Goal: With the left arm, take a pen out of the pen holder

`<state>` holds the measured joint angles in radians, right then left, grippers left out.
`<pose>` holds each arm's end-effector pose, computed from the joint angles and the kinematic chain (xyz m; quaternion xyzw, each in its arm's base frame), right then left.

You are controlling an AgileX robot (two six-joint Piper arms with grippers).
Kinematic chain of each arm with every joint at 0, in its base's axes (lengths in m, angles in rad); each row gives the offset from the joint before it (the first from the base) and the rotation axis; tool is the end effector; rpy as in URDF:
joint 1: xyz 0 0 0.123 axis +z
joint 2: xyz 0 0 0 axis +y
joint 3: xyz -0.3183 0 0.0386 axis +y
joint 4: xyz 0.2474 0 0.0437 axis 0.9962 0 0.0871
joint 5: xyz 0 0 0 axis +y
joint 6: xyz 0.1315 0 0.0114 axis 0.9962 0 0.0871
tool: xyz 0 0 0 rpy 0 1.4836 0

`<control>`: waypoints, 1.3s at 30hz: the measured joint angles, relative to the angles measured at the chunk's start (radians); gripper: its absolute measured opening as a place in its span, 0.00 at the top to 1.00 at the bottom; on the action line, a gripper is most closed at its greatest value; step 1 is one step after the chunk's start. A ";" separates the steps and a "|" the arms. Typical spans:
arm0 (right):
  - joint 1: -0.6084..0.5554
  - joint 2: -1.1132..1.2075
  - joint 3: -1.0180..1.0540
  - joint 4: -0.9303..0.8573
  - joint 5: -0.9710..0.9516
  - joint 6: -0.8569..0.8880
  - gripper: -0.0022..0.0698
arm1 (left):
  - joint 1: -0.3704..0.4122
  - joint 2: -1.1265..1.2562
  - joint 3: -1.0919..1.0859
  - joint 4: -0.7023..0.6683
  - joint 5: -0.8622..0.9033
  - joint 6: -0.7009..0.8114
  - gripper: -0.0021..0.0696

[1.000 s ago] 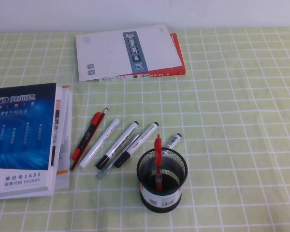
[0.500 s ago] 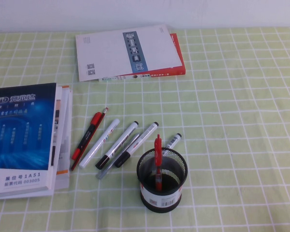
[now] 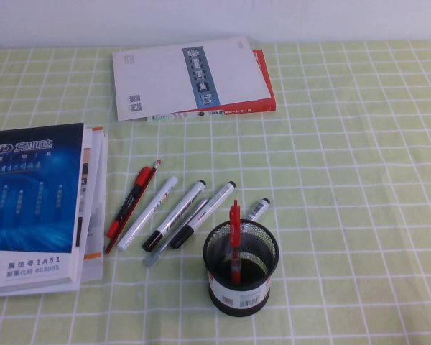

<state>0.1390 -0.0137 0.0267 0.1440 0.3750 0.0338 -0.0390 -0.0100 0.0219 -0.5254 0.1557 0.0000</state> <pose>0.0537 0.0145 0.1590 -0.0040 0.8039 0.1117 0.5842 0.0601 -0.0127 0.1912 -0.1474 0.7127 -0.2163 0.6508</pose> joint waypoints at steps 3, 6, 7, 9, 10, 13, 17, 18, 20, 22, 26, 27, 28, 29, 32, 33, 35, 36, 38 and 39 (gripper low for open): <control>0.000 0.000 0.000 0.000 0.000 0.000 0.99 | 0.000 0.061 -0.047 0.000 0.058 0.000 0.97; 0.000 0.000 0.000 0.000 0.000 0.000 0.99 | 0.000 0.162 -0.136 0.000 0.128 0.031 0.97; 0.000 0.000 0.000 0.000 0.000 0.000 0.99 | 0.000 0.204 -0.173 0.000 0.156 0.049 0.97; 0.000 0.000 0.000 0.000 0.000 0.000 0.99 | 0.000 0.283 -0.246 0.000 0.207 0.083 0.97; 0.000 0.000 0.000 0.000 0.000 0.000 0.99 | 0.000 0.328 -0.281 0.000 0.231 0.098 0.97; 0.000 0.000 0.000 0.000 0.000 0.000 0.99 | 0.000 0.446 -0.363 0.000 0.269 0.152 0.97; 0.000 0.000 0.000 0.000 0.000 0.000 0.99 | 0.000 0.577 -0.437 -0.024 0.288 0.285 0.97; 0.000 0.000 0.000 0.000 0.000 0.000 0.99 | 0.000 0.609 -0.451 -0.044 0.295 0.317 0.97; 0.000 0.000 0.000 0.000 0.000 0.000 0.99 | 0.000 0.664 -0.469 -0.095 0.304 0.380 0.97; 0.000 0.000 0.000 0.000 0.000 0.000 0.99 | 0.000 0.721 -0.479 -0.180 0.308 0.472 0.97; 0.000 0.000 0.000 0.000 0.000 0.000 0.99 | 0.000 0.816 -0.479 -0.380 0.315 0.685 0.97; 0.000 0.000 0.000 0.000 0.000 0.000 0.99 | 0.000 0.838 -0.479 -0.430 0.326 0.739 0.97; 0.000 0.000 0.000 0.000 0.000 0.000 0.99 | 0.000 0.859 -0.479 -0.473 0.340 0.787 0.97; 0.000 0.000 0.000 0.000 0.000 0.000 0.99 | 0.000 0.874 -0.479 -0.503 0.350 0.821 0.97; 0.000 0.000 0.000 0.000 0.000 0.000 0.99 | -0.028 0.914 -0.479 -0.585 0.355 0.915 0.97; 0.000 0.000 0.000 0.000 0.000 0.000 0.99 | -0.048 0.920 -0.479 -0.608 0.345 0.942 0.97; 0.000 0.000 0.000 0.000 0.000 0.000 0.99 | -0.099 0.928 -0.479 -0.647 0.312 0.984 0.97; 0.000 0.000 0.000 0.000 0.000 0.000 0.99 | -0.136 0.933 -0.479 -0.660 0.288 0.995 0.97; 0.000 0.000 0.000 0.000 0.000 0.000 0.99 | -0.211 0.940 -0.479 -0.674 0.236 1.006 0.97; 0.000 0.000 0.000 0.000 0.000 0.000 0.99 | -0.257 0.941 -0.479 -0.678 0.203 1.006 0.97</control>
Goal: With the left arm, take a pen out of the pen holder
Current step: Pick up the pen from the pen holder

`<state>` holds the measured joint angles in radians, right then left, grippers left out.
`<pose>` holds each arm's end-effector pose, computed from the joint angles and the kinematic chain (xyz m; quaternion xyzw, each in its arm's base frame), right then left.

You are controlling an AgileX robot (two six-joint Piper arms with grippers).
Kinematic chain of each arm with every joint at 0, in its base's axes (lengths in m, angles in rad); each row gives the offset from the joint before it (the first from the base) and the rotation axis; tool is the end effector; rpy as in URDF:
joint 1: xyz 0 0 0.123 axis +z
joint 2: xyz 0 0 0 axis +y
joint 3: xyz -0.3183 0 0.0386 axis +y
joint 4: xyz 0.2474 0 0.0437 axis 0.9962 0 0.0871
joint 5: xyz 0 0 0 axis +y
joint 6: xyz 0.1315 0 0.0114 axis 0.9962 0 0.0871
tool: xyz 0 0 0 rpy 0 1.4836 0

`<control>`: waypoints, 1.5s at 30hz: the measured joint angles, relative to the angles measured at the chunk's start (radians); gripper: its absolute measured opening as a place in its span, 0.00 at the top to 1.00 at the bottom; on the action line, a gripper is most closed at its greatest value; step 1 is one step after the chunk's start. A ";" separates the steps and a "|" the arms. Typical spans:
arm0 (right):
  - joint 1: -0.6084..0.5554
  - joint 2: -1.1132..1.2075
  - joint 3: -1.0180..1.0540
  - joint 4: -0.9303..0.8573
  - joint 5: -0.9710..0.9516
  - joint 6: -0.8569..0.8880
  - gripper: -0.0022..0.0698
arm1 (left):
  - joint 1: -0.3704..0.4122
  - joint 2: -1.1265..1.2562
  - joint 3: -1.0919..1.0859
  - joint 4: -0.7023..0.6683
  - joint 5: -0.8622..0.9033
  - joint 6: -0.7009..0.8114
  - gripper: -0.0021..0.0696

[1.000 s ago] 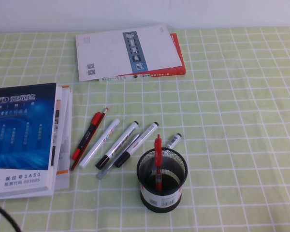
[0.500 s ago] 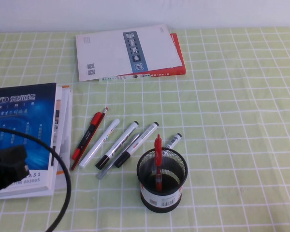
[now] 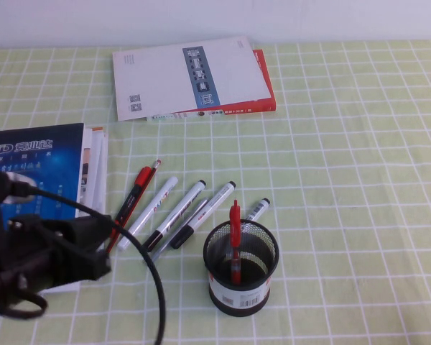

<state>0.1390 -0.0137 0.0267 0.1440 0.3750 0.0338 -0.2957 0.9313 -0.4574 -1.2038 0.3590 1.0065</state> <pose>0.0537 0.0145 0.1590 -0.0040 0.8039 0.1117 0.5842 0.1684 -0.0966 0.2654 0.1348 0.8466 -0.2551 0.4472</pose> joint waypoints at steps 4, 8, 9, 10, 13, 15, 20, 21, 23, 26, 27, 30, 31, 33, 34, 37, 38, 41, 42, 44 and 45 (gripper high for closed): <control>0.000 0.000 0.000 0.000 0.000 0.000 0.99 | -0.201 0.005 0.000 -0.014 -0.167 0.000 0.97; 0.000 0.000 0.000 0.000 0.000 0.000 0.99 | -0.391 0.036 -0.008 -0.020 -0.368 -0.008 0.97; 0.000 0.000 0.000 0.000 0.000 0.000 0.99 | -0.443 0.049 -0.010 -0.010 -0.416 -0.025 0.97; 0.000 0.000 0.000 0.000 0.000 0.000 0.99 | -0.492 0.065 -0.010 0.010 -0.461 -0.048 0.97; 0.000 0.000 0.000 0.000 0.000 0.000 0.99 | -0.611 0.125 -0.010 0.120 -0.563 -0.185 0.97; 0.000 0.000 0.000 0.000 0.000 0.000 0.99 | -0.653 0.162 -0.010 0.214 -0.608 -0.291 0.97; 0.000 0.000 0.000 0.000 0.000 0.000 0.99 | -0.681 0.234 -0.010 0.481 -0.703 -0.621 0.97; 0.000 0.000 0.000 0.000 0.000 0.000 0.99 | -0.681 0.247 -0.010 0.542 -0.727 -0.680 0.97; 0.000 0.000 0.000 0.000 0.000 0.000 0.99 | -0.681 0.272 -0.010 0.652 -0.775 -0.774 0.97; 0.000 0.000 0.000 0.000 0.000 0.000 0.99 | -0.683 0.306 -0.010 0.748 -0.851 -0.875 0.93; 0.000 0.000 0.000 0.000 0.000 0.000 0.99 | -0.683 0.313 -0.010 0.761 -0.871 -0.893 0.90; 0.000 0.000 0.000 0.000 0.000 0.000 0.99 | -0.683 0.332 -0.010 0.780 -0.896 -0.918 0.71; 0.000 0.000 0.000 0.000 0.000 0.000 0.99 | -0.683 0.336 -0.012 0.780 -0.896 -0.926 0.65; 0.000 0.000 0.000 0.000 0.000 0.000 0.99 | -0.683 0.347 -0.020 0.780 -0.875 -0.941 0.58; 0.000 0.000 0.000 0.000 0.000 0.000 0.99 | -0.683 0.354 -0.031 0.778 -0.855 -0.948 0.56; 0.000 0.000 0.000 0.000 0.000 0.000 0.99 | -0.683 0.378 -0.082 0.774 -0.762 -0.954 0.53; 0.000 0.000 0.000 0.000 0.000 0.000 0.99 | -0.683 0.389 -0.106 0.772 -0.732 -0.954 0.52; 0.000 0.000 0.000 0.000 0.000 0.000 0.99 | -0.683 0.412 -0.173 0.762 -0.660 -0.944 0.52; 0.000 0.000 0.000 0.000 0.000 0.000 0.99 | -0.683 0.417 -0.187 0.762 -0.644 -0.939 0.52; 0.000 0.000 0.000 0.000 0.000 0.000 0.99 | -0.683 0.426 -0.213 0.762 -0.618 -0.927 0.52; 0.000 0.000 0.000 0.000 0.000 0.000 0.99 | -0.683 0.428 -0.220 0.762 -0.606 -0.921 0.52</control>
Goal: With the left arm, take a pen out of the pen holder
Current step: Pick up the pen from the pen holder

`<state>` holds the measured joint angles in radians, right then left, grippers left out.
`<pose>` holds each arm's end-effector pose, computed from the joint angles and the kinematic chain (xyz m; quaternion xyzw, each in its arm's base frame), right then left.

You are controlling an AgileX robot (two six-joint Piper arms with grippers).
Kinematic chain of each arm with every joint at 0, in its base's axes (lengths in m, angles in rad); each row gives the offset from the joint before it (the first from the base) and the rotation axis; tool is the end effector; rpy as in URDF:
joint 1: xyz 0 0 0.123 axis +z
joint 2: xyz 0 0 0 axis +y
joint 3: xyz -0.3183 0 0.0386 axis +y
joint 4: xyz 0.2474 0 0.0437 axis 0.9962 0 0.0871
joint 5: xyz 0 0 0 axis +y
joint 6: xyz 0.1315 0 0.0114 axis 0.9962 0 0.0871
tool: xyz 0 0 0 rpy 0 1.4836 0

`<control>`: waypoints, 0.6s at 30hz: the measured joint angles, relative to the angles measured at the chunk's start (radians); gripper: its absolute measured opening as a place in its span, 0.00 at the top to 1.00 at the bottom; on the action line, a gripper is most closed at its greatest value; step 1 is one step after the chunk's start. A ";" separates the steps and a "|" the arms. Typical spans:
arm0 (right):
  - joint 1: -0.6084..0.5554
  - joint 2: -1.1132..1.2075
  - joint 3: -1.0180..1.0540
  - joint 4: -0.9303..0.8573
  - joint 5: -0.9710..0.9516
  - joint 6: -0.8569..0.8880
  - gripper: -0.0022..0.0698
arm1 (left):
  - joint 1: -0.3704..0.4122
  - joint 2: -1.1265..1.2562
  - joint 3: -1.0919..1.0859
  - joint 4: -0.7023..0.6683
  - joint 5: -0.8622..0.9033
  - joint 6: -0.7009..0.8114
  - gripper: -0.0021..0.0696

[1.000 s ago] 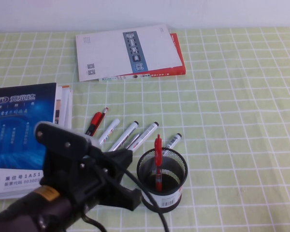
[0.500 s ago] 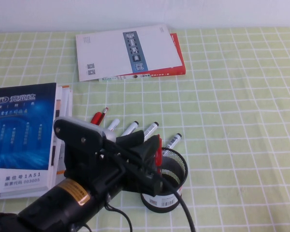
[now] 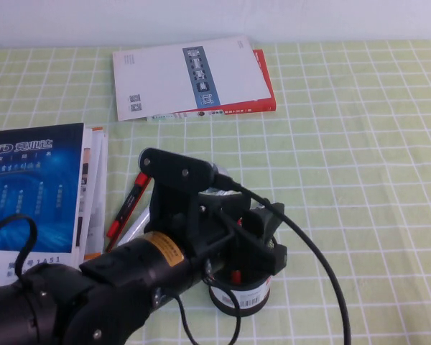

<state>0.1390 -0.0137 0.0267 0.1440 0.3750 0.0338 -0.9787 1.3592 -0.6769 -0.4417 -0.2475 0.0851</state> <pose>0.0537 0.0145 0.1590 -0.0040 0.8039 0.1117 0.5842 0.1860 -0.2519 0.2726 0.2287 0.7923 -0.3124 0.4715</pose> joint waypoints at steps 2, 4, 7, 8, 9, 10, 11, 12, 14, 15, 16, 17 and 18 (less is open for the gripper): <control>0.000 0.000 0.000 0.000 0.000 0.000 0.99 | 0.011 0.004 -0.016 -0.001 0.026 0.014 0.52; 0.000 0.000 0.000 0.000 0.000 0.000 0.99 | 0.033 0.009 -0.029 -0.006 0.049 0.024 0.52; 0.000 0.000 0.000 0.000 0.000 0.000 0.99 | 0.077 0.033 -0.043 -0.027 0.087 0.028 0.52; 0.000 0.000 0.000 0.000 0.000 0.000 0.99 | 0.092 0.044 -0.050 -0.032 0.098 0.029 0.52; 0.000 0.000 0.000 0.000 0.000 0.000 0.99 | 0.105 0.056 -0.055 -0.036 0.105 0.029 0.52; 0.000 0.000 0.000 0.000 0.000 0.000 0.99 | 0.116 0.070 -0.060 -0.040 0.117 0.030 0.52; 0.000 0.000 0.000 0.000 0.000 0.000 0.99 | 0.123 0.082 -0.068 -0.043 0.125 0.030 0.52; 0.000 0.000 0.000 0.000 0.000 0.000 0.99 | 0.126 0.093 -0.074 -0.045 0.133 0.030 0.52; 0.000 0.000 0.000 0.000 0.000 0.000 0.99 | 0.131 0.116 -0.089 -0.045 0.146 0.038 0.52; 0.000 0.000 0.000 0.000 0.000 0.000 0.99 | 0.131 0.123 -0.092 -0.045 0.148 0.038 0.52; 0.000 0.000 0.000 0.000 0.000 0.000 0.99 | 0.131 0.133 -0.101 -0.045 0.153 0.042 0.52; 0.000 0.000 0.000 0.000 0.000 0.000 0.99 | 0.131 0.141 -0.106 -0.045 0.153 0.047 0.52; 0.000 0.000 0.000 0.000 0.000 0.000 0.99 | 0.131 0.149 -0.111 -0.045 0.153 0.053 0.52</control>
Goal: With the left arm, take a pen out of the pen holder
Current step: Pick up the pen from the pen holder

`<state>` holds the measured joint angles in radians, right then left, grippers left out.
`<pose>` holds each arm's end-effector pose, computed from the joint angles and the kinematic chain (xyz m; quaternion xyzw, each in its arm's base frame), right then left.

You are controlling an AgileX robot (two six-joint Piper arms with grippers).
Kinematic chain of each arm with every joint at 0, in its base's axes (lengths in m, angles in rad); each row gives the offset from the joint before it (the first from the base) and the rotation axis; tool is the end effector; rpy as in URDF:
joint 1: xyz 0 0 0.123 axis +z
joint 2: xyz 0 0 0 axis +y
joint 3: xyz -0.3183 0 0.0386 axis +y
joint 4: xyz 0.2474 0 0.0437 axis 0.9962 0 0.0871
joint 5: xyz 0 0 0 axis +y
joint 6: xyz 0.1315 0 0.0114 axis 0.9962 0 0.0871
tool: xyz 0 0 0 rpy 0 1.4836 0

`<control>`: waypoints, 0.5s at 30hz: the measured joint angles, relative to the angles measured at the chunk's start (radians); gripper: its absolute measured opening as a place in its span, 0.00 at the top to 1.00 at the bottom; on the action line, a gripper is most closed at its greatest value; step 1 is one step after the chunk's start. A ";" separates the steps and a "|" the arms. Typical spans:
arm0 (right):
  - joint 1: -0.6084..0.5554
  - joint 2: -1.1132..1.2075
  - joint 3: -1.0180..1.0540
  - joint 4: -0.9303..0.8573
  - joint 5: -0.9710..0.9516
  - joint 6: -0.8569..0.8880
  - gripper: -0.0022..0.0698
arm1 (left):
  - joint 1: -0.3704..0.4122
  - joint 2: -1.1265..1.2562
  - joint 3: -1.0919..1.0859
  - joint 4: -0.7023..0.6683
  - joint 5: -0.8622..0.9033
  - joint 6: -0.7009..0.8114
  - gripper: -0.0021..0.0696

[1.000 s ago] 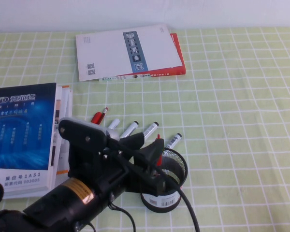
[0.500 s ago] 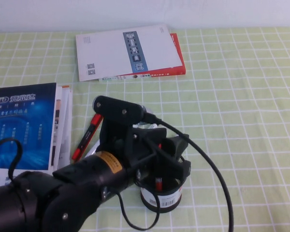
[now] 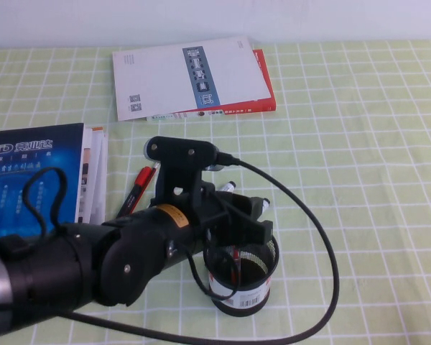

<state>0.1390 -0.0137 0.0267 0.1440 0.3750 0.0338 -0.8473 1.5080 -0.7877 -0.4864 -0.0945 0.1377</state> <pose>0.0537 0.0145 0.1590 -0.0040 0.8039 0.1117 0.5842 0.2332 -0.2553 0.2438 0.2055 0.8477 -0.2588 0.4149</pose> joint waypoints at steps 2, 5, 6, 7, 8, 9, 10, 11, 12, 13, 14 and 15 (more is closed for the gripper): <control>0.000 0.000 0.000 0.000 0.000 0.000 0.99 | 0.000 0.008 -0.007 0.000 0.000 0.014 0.52; 0.000 0.000 0.000 0.000 0.000 0.000 0.99 | 0.000 0.019 -0.008 0.000 -0.010 0.023 0.52; 0.000 0.000 0.000 0.000 0.000 0.000 0.99 | 0.000 0.024 -0.008 0.000 -0.015 0.023 0.52; 0.000 0.000 0.000 0.000 0.000 0.000 0.99 | 0.000 0.029 -0.008 0.000 -0.022 0.024 0.52; 0.000 0.000 0.000 0.000 0.000 0.000 0.99 | 0.000 0.033 -0.008 0.000 -0.027 0.025 0.52; 0.000 0.000 0.000 0.000 0.000 0.000 0.99 | 0.000 0.042 -0.008 0.000 -0.036 0.025 0.52; 0.000 0.000 0.000 0.000 0.000 0.000 0.99 | 0.000 0.047 -0.008 0.000 -0.043 0.025 0.52; 0.000 0.000 0.000 0.000 0.000 0.000 0.99 | 0.000 0.052 -0.008 0.000 -0.048 0.026 0.52; 0.000 0.000 0.000 0.000 0.000 0.000 0.99 | 0.000 0.057 -0.008 0.000 -0.056 0.026 0.52; 0.000 0.000 0.000 0.000 0.000 0.000 0.99 | 0.000 0.062 -0.008 0.000 -0.064 0.026 0.52; 0.000 0.000 0.000 0.000 0.000 0.000 0.99 | 0.000 0.065 -0.008 0.000 -0.066 0.026 0.52; 0.000 0.000 0.000 0.000 0.000 0.000 0.99 | 0.000 0.066 -0.008 0.000 -0.066 0.026 0.52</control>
<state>0.1390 -0.0137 0.0267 0.1440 0.3750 0.0338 -0.8473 1.5743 -0.7961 -0.4864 -0.1605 0.1637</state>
